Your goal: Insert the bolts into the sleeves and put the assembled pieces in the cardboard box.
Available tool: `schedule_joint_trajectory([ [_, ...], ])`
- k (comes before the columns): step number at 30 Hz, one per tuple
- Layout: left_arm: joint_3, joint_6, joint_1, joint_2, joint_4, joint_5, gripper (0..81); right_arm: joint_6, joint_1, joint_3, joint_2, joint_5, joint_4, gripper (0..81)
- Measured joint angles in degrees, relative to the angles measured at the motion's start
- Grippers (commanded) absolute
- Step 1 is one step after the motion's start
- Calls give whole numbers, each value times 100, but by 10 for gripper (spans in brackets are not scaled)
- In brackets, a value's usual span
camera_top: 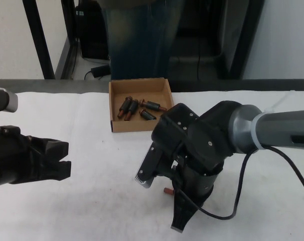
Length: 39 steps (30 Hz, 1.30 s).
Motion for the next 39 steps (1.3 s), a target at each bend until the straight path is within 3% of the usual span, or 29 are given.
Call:
schedule_joint_trajectory([
  [6, 0, 0, 0, 0, 0, 0, 8, -105, -27, -391, 39, 14, 312, 3],
  [11, 0, 0, 0, 0, 0, 0, 8, -1030, -36, -757, -143, -494, 517, 3],
  [15, 0, 39, 86, 0, 0, 0, 8, -2618, -36, -911, -500, -1505, 625, 3],
  [18, 0, 84, 405, 0, 0, 0, 8, -4917, -36, -939, -775, -2597, 945, 3],
  [22, 0, 36, 854, 0, 0, 0, 8, -6726, -36, -875, -794, -3047, 1213, 3],
  [23, 0, -16, 971, 0, 0, 0, 8, -7591, -36, -802, -737, -3102, 1256, 3],
  [30, 36, -154, 1336, -92, 0, 217, 8, -9958, -36, -258, -327, -2554, 1117, 3],
  [34, 165, -181, 1335, -268, 0, 278, 8, -10510, -36, -210, -134, -2262, 605, 3],
  [39, 455, -178, 1335, -489, -39, 299, 8, -10605, -36, -210, 1, -2212, 271, 15],
])
